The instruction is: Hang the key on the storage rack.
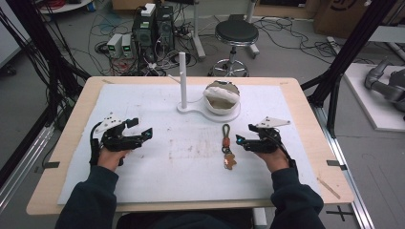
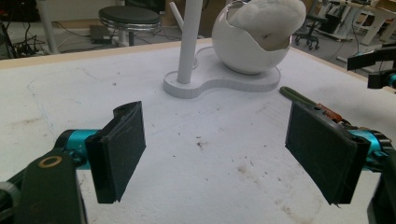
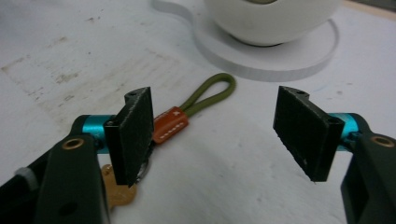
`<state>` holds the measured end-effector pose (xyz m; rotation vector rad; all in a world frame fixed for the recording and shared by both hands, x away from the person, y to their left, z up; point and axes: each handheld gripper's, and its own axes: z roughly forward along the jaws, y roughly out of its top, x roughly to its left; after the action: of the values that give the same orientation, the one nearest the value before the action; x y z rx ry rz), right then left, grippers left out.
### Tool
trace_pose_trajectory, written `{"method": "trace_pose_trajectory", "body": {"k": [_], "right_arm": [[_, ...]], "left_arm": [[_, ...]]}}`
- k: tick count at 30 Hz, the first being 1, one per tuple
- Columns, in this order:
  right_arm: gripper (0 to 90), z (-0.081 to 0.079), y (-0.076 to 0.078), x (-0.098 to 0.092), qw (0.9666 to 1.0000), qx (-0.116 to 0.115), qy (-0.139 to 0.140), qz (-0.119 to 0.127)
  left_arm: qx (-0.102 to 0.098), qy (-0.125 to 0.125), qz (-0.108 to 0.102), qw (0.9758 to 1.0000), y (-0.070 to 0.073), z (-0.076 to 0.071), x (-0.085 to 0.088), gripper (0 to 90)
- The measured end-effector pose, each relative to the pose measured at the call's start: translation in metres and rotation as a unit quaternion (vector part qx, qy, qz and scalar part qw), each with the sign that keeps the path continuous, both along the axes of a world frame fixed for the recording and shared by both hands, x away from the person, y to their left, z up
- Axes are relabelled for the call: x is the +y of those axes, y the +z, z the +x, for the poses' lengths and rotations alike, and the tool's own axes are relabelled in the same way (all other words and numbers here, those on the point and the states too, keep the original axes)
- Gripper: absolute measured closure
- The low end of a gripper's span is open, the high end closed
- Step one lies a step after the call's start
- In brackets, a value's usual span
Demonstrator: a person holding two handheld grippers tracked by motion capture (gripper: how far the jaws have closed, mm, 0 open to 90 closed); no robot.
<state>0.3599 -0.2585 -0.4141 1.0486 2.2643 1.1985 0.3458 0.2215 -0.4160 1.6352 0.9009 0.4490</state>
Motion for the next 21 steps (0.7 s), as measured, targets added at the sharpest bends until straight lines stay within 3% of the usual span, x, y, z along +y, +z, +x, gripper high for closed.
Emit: {"method": "trace_pose_trajectory", "body": {"k": [4,7,12,21], "right_arm": [[35.6,0.003,-0.006,0.011,0.9998,0.016,0.003,-0.007],[40.4,0.009,-0.012,0.017,0.9990,0.042,-0.008,-0.010],[41.1,0.016,-0.022,0.024,0.9974,0.071,-0.009,-0.009],[43.0,0.022,-0.031,0.042,0.9954,0.092,0.014,-0.024]], "left_arm": [[0.001,-0.001,0.002,1.0000,0.000,0.000,-0.001,19.9],[0.002,-0.003,0.003,1.0000,-0.001,0.000,-0.003,20.0],[0.004,-0.003,0.003,1.0000,-0.001,0.000,-0.003,20.0],[0.006,-0.001,0.002,1.0000,-0.002,0.000,-0.003,20.1]]}}
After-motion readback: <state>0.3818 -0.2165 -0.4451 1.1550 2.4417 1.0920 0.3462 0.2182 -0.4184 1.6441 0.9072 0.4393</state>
